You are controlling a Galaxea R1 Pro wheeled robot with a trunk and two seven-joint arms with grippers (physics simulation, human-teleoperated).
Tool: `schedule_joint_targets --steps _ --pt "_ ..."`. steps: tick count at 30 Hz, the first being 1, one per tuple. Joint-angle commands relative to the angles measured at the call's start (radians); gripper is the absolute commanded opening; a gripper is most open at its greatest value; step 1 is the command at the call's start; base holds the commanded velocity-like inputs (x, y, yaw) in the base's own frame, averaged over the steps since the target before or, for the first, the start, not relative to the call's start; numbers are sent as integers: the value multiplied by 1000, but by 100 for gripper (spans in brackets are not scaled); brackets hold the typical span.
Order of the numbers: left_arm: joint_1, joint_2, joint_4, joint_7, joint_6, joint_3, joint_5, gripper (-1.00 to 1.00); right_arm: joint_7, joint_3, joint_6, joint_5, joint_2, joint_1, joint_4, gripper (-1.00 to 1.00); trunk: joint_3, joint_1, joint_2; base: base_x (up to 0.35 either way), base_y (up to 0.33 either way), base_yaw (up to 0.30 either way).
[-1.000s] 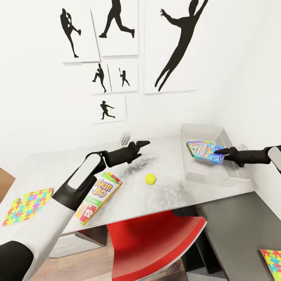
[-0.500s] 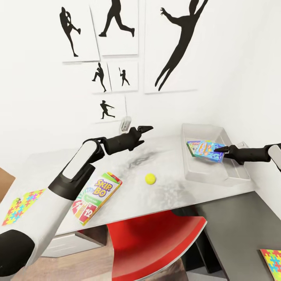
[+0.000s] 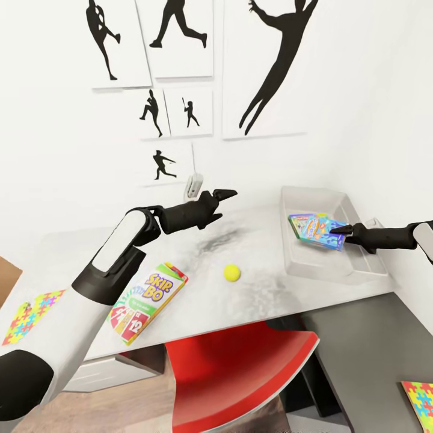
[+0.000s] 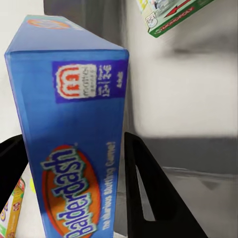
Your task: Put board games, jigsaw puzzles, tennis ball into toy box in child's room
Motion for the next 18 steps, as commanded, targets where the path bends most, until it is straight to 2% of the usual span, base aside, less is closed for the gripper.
schedule_joint_targets --steps 1,18 --pt "-2 1 -2 11 -2 -1 12 100 11 5 0 5 -1 -1 0 -100 -3 1 -2 0 0 0" --pt "-3 1 -4 26 -2 -1 18 100 11 4 0 4 -1 -1 0 -100 -31 1 -2 0 0 0"
